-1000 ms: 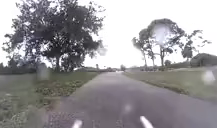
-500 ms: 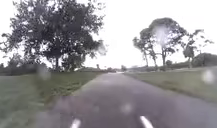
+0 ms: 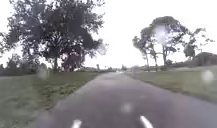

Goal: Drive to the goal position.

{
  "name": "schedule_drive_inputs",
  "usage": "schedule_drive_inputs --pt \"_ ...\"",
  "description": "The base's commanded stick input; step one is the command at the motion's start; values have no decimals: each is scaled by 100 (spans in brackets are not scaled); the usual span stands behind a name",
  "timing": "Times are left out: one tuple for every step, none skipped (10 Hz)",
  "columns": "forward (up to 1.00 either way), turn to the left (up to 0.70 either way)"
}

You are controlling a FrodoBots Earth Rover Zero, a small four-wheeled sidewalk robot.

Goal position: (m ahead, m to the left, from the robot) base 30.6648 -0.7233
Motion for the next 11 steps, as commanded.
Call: schedule_drive_inputs --pt "70 0" --pt "70 0" --pt "70 0" --pt "70 0" --pt "70 0" --pt "70 0" --pt "70 0" --pt "70 0" --pt "70 0" --pt "70 0" --pt "70 0"
